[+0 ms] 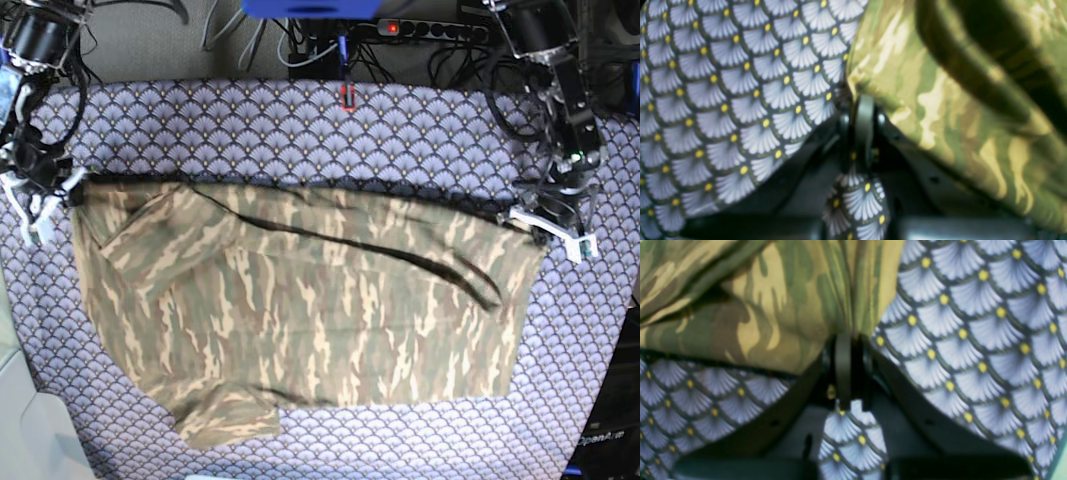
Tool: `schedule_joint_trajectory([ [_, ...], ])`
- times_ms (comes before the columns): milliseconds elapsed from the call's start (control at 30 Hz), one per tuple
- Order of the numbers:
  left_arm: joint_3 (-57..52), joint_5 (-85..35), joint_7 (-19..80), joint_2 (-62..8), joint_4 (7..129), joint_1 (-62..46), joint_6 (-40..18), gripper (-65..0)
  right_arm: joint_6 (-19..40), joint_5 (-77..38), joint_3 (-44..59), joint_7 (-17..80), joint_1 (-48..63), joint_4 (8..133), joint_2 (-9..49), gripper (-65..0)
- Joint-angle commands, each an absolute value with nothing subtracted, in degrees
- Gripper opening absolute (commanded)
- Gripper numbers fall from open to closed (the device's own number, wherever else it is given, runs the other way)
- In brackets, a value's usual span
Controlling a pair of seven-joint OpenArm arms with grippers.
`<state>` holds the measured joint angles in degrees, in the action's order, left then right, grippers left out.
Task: Fold the T-shirt properly
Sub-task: 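Pull the shirt further toward the robot and open both grippers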
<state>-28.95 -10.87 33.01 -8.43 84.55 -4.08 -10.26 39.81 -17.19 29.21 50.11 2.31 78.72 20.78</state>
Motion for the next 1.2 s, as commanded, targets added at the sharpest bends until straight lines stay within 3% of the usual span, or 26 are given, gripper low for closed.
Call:
schedule_joint_trajectory([
  [0, -29.23, -10.68, 31.78, -9.27, 86.29, -4.62, -9.71, -65.0, 40.0, -16.66, 30.2, 49.71, 2.07, 79.69, 22.29, -65.0],
  [267, -29.23, -10.77, 31.78, -8.57, 92.0, -11.3, -9.71, -65.0, 40.0, -16.66, 30.99, 49.27, 6.73, 81.45, 22.2, -65.0],
  [600, -35.56, -23.6, 31.43, -9.19, 94.81, -21.58, -9.71, -65.0, 40.0, -16.66, 31.25, 49.19, 11.56, 86.99, 20.35, -65.0],
  [1167, -35.56, -23.43, 31.6, -8.92, 94.46, -23.34, -9.71, -65.0, 40.0, -16.66, 31.34, 47.16, 17.1, 87.08, 18.15, -65.0],
])
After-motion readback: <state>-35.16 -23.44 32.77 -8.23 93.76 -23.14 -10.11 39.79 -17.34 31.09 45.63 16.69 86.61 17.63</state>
